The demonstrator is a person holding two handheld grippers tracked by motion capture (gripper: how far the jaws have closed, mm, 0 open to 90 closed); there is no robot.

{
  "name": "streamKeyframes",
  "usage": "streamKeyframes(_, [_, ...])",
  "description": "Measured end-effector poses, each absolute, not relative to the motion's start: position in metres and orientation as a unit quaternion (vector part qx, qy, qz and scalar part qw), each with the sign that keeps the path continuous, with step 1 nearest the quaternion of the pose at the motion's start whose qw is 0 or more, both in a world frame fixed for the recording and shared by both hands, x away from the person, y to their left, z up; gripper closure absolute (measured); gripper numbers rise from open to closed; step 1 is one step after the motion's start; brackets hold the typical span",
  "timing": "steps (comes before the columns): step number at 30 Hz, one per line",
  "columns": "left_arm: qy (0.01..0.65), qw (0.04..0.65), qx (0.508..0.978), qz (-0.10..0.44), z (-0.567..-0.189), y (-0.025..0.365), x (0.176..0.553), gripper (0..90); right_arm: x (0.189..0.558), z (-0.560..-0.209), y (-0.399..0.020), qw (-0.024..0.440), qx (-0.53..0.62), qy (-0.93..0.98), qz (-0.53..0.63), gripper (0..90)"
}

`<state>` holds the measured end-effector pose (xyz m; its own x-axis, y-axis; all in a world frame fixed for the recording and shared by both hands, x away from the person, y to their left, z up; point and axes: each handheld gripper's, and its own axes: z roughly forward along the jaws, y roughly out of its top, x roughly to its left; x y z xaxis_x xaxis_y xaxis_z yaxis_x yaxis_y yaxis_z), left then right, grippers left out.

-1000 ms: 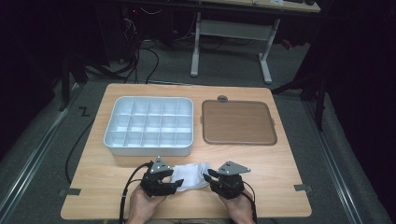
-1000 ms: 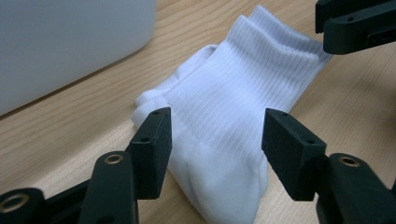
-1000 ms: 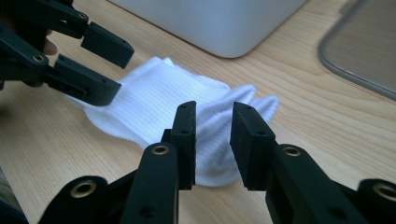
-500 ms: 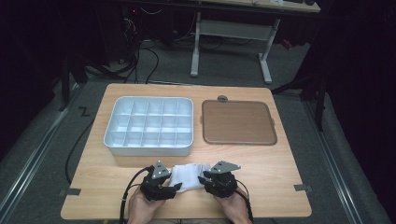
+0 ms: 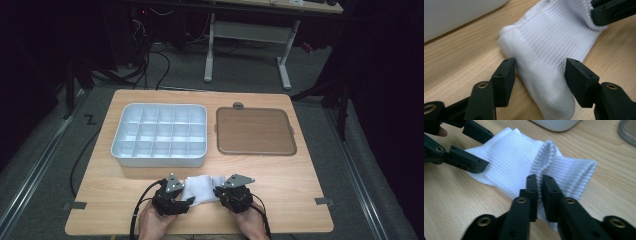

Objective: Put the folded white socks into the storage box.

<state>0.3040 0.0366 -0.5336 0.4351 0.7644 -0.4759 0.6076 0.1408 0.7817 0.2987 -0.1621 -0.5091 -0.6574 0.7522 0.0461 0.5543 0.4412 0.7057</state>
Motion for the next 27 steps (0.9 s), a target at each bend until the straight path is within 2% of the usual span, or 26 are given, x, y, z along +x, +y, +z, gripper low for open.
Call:
streamKeyframes(10, [0.527,0.539,0.653,0.075,-0.535,0.036,0.304,41.9,0.293,-0.493,-0.171,0.163,0.387,0.824,0.380,88.3])
streamKeyframes(17, [0.515,0.531,0.665,0.100,-0.537,0.033,0.302,43.2,0.299,-0.515,-0.175,0.161,0.407,0.835,0.335,88.2])
streamKeyframes(23, [0.514,0.575,0.633,0.070,-0.521,0.038,0.302,44.0,0.300,-0.517,-0.177,0.158,0.412,0.831,0.339,87.9])
streamKeyframes(27, [0.510,0.582,0.631,0.053,-0.511,0.032,0.310,44.6,0.300,-0.518,-0.178,0.154,0.414,0.829,0.342,87.7])
